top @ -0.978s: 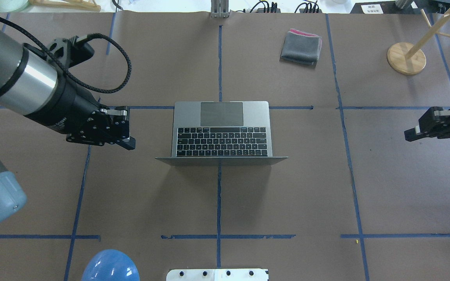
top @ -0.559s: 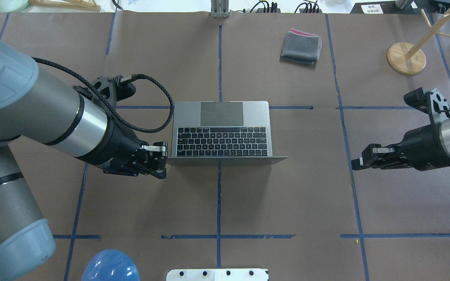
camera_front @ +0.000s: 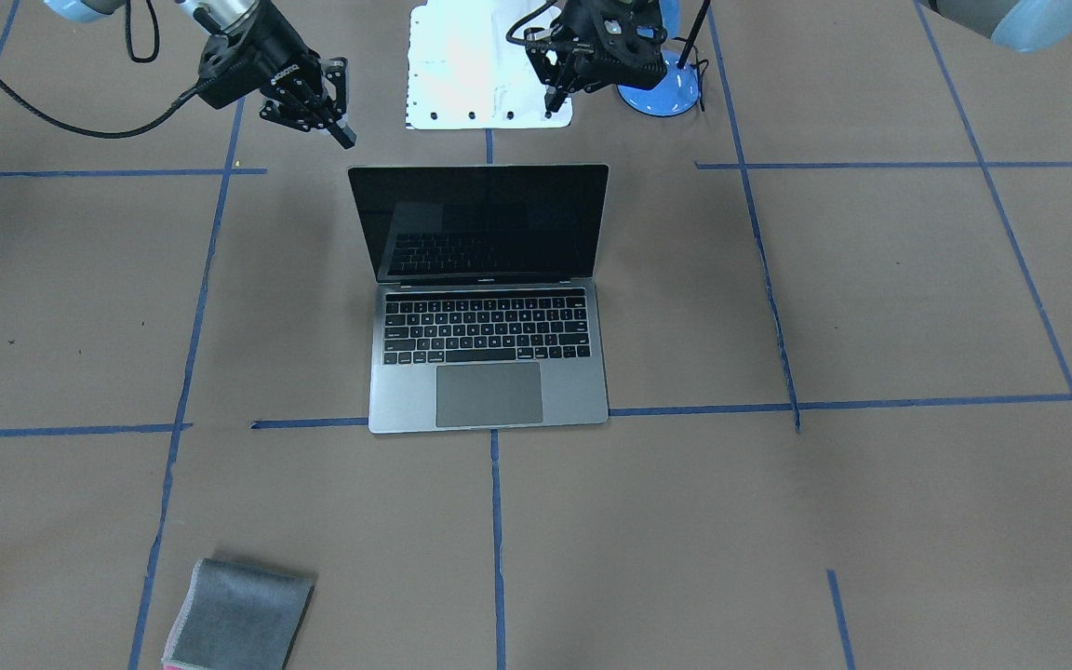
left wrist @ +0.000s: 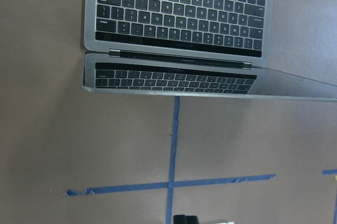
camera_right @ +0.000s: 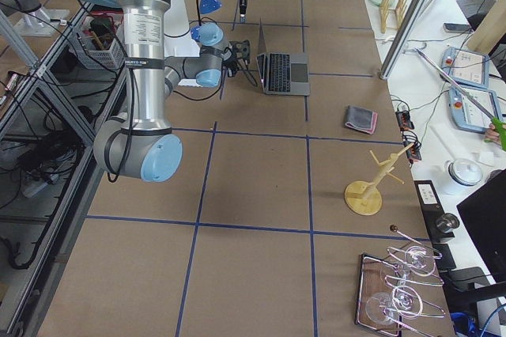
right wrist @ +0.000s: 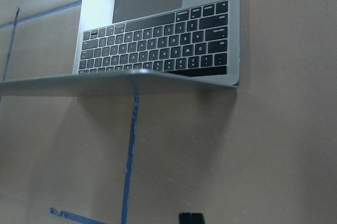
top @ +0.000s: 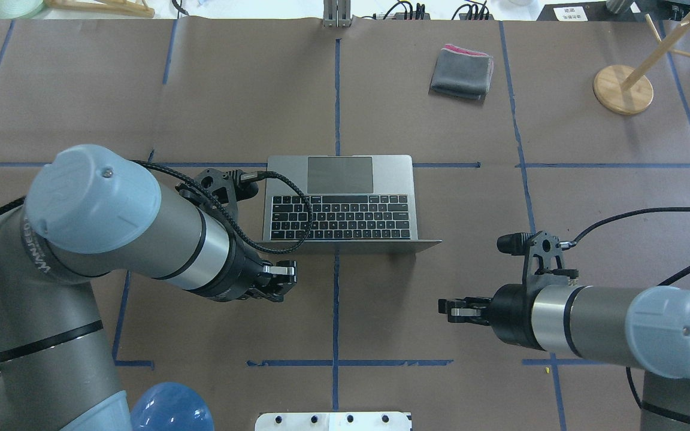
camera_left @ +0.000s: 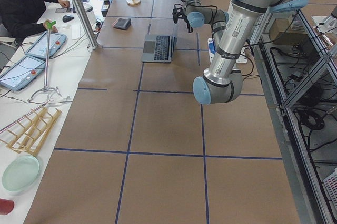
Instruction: Close laptop
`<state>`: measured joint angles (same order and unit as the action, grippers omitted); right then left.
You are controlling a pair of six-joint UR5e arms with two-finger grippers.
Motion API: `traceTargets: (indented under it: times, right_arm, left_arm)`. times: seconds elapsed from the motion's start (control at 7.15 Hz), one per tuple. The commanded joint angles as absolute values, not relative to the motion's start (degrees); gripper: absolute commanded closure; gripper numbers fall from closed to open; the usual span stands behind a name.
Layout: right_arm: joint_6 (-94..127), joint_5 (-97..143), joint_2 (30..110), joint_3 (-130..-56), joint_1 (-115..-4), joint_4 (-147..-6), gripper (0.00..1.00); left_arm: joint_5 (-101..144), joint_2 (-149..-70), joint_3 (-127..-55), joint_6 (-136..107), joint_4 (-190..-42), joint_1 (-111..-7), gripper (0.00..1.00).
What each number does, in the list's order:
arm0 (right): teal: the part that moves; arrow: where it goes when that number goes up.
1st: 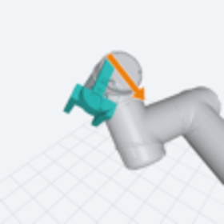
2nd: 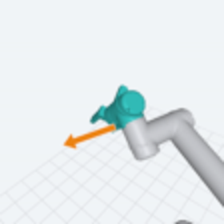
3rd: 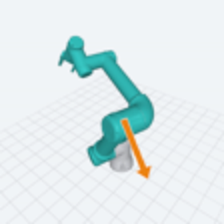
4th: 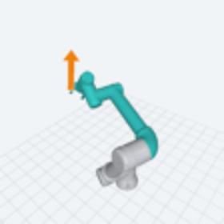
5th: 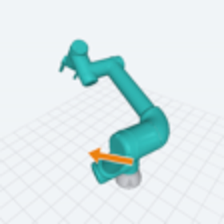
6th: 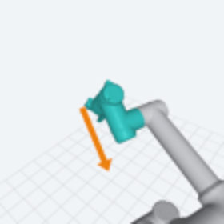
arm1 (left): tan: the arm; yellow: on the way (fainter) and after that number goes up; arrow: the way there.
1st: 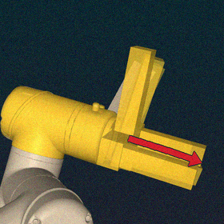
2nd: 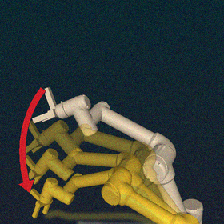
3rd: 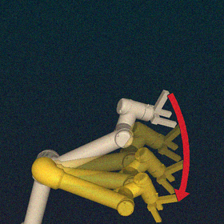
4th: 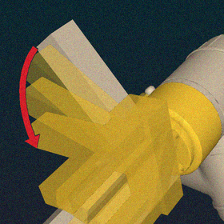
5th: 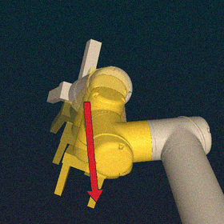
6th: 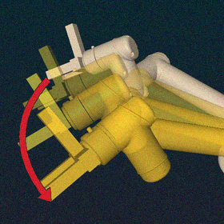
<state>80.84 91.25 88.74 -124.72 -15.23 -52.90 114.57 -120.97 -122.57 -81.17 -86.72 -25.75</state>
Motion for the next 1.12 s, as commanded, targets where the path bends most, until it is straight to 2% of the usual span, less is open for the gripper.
traceTargets:
  times: [0.0, 0.56, 0.98]
  right_arm:
    - [80.9, 85.3, 84.1, -120.6, -12.2, -53.1, 1.00]
    - [80.9, 83.5, 81.9, -118.7, -16.8, -52.9, 1.00]
    - [80.8, 83.9, 75.0, -112.9, -20.6, -53.0, 1.00]
  left_arm:
    - [112.7, -121.8, -120.8, -80.9, -86.7, -24.7, 1.00]
    - [108.4, -123.7, -117.1, -78.0, -86.8, -25.6, 1.00]
    - [108.5, -125.3, -114.9, -77.9, -87.5, -30.2, 1.00]
